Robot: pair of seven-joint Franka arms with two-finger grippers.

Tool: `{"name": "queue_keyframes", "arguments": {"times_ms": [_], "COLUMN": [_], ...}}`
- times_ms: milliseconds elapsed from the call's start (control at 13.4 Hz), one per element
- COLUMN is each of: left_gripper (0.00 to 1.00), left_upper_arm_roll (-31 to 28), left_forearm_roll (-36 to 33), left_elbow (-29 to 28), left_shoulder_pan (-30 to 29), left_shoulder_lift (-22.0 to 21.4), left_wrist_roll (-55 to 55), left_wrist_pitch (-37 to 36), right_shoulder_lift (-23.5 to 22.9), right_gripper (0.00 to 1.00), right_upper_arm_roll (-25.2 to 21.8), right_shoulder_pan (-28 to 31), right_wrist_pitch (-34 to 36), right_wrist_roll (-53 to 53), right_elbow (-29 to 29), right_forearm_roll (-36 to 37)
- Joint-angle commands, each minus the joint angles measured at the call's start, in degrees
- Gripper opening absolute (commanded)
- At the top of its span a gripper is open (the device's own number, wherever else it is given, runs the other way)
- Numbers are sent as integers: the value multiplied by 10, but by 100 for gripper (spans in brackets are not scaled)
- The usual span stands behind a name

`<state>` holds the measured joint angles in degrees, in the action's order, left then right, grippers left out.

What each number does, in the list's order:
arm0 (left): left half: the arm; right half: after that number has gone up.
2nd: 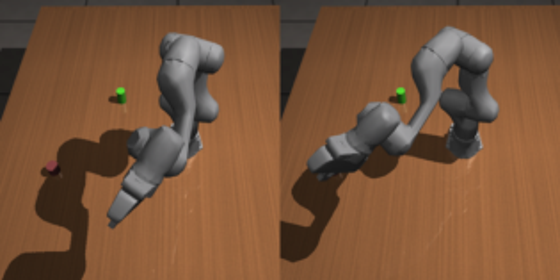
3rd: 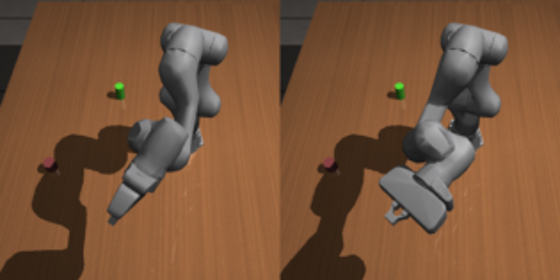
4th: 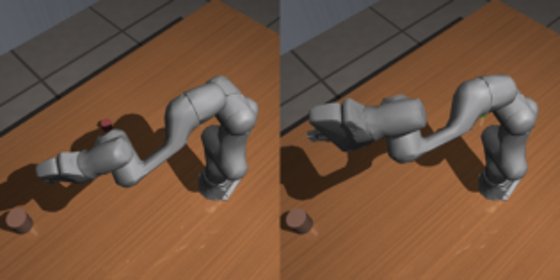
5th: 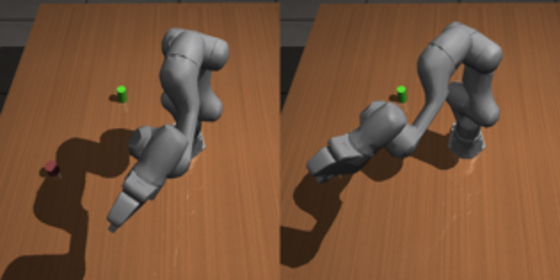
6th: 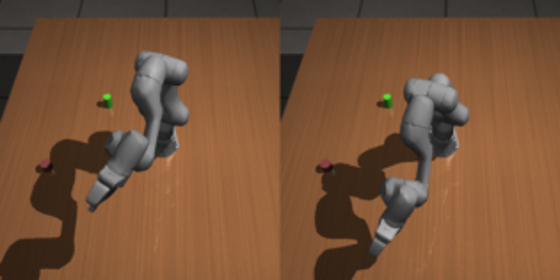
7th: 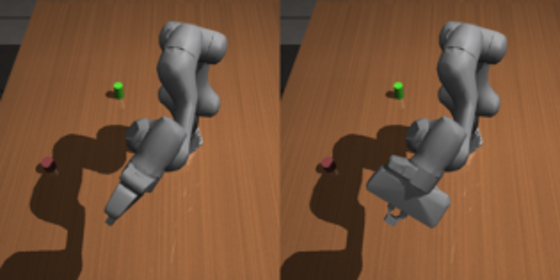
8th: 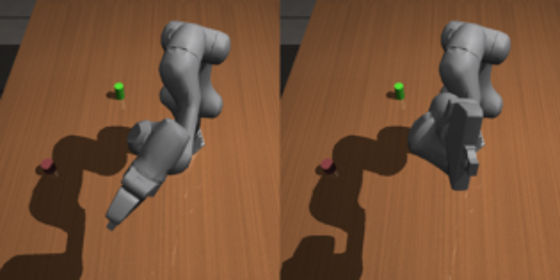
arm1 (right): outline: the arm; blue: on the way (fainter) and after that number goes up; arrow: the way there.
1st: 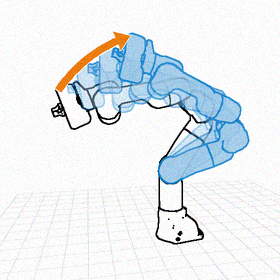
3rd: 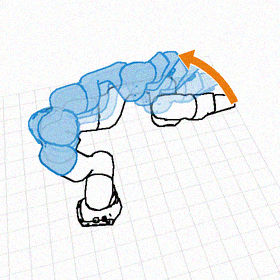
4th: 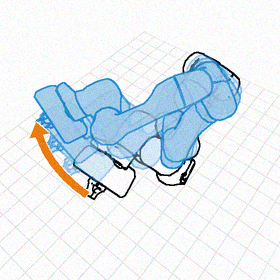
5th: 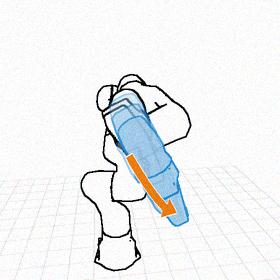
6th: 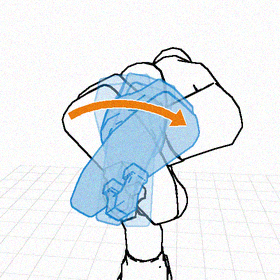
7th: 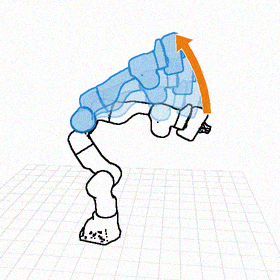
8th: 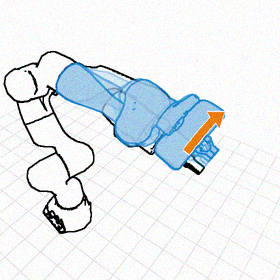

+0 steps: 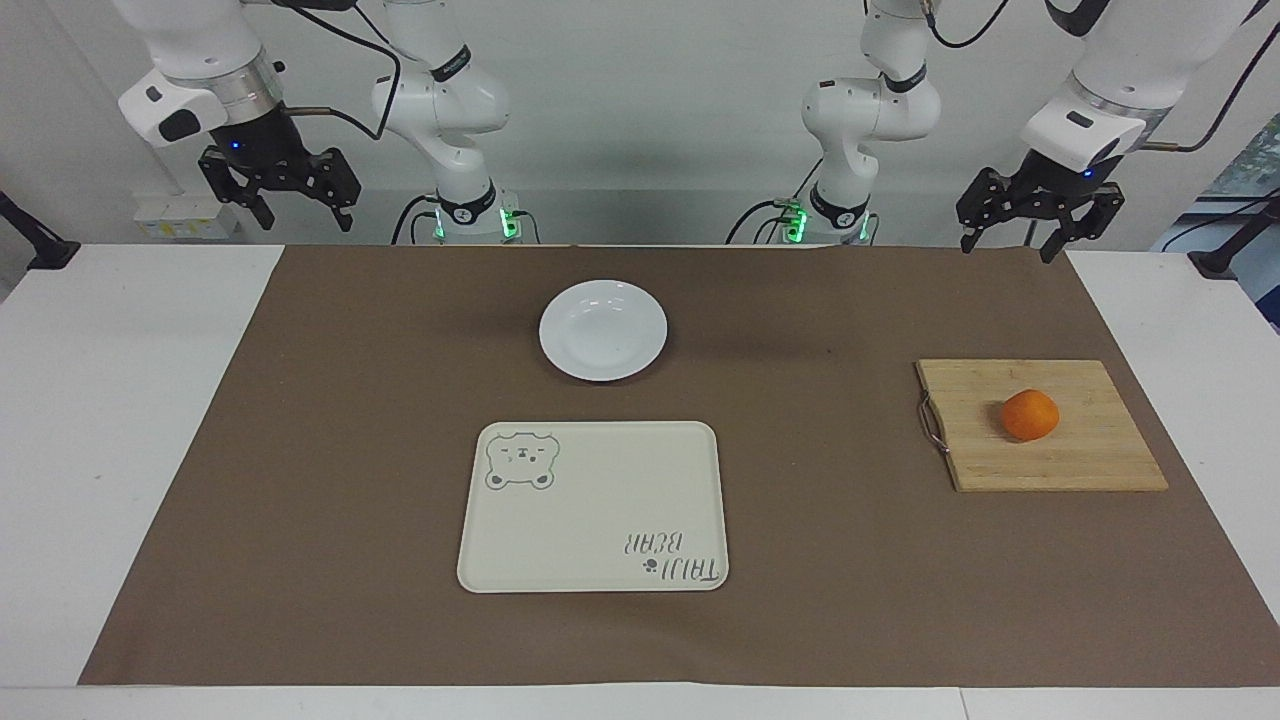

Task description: Place orange and plate with both arms

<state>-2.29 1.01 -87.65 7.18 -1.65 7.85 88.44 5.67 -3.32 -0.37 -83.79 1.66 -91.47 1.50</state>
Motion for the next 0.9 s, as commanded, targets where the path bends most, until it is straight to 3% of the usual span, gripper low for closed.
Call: {"name": "queue_keyframes", "arguments": {"times_ms": [0, 299, 597, 821], "left_gripper": [100, 100, 100, 100], "left_upper_arm_roll": [-5, -6, -6, -5], "left_forearm_roll": [6, 7, 7, 7], "left_elbow": [-46, -61, -121, -133], "left_shoulder_pan": [-8, -53, -97, -118], "left_shoulder_lift": [-11, 15, 24, 61], "left_wrist_roll": [24, 79, 135, 162], "left_wrist_pitch": [52, 92, 183, 221], "right_shoulder_lift": [5, 5, 5, 5], "right_gripper": [100, 100, 100, 100], "right_upper_arm_roll": [3, 3, 3, 2], "right_shoulder_pan": [5, 5, 5, 5], "right_wrist_pitch": [-4, -3, -3, -3], "right_wrist_roll": [-1, -1, 0, -1], "right_elbow": [-8, -8, -8, -8], "right_forearm_roll": [-4, -4, -4, -4]}}
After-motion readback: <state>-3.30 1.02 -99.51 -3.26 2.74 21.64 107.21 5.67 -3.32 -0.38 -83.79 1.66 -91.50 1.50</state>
